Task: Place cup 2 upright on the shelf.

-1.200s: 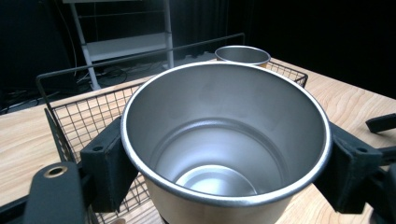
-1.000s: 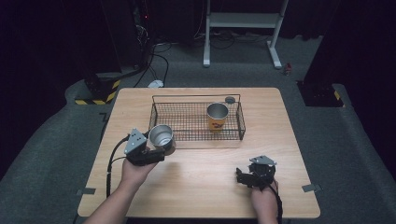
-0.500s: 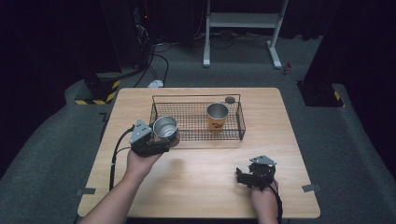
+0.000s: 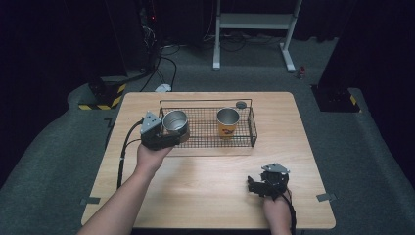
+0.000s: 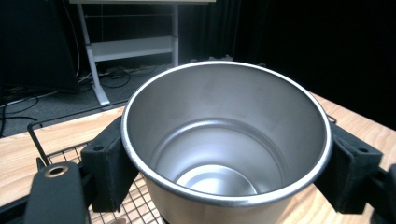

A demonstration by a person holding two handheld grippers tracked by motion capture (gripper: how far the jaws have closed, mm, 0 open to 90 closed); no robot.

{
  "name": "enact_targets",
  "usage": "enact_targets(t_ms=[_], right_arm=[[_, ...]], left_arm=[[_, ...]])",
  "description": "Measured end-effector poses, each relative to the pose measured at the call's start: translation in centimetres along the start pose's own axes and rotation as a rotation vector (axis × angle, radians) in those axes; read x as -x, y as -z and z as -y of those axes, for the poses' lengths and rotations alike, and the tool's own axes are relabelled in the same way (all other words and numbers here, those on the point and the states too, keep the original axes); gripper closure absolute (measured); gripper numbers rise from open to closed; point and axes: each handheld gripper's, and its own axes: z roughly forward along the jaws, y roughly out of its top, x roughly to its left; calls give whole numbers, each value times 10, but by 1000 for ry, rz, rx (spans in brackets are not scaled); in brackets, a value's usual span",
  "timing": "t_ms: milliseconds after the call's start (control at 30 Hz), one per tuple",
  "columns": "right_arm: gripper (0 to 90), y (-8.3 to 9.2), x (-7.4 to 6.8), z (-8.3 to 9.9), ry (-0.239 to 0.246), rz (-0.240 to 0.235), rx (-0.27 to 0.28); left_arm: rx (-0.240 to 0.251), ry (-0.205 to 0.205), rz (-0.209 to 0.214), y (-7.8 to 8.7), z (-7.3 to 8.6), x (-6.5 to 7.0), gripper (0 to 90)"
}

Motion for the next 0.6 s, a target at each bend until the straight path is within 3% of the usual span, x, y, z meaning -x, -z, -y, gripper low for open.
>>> enact_targets(t_ms=[267, 367, 600], right_arm=[[65, 0, 0, 0, -3, 0, -1], [65, 0, -1, 0, -6, -1, 0], [65, 0, -1, 0, -6, -1, -1]], left_arm=[[-20, -13, -11, -19, -5, -7, 190], [-4, 14, -14, -26, -4, -11, 190], [-47, 20, -33, -44, 2, -19, 190]])
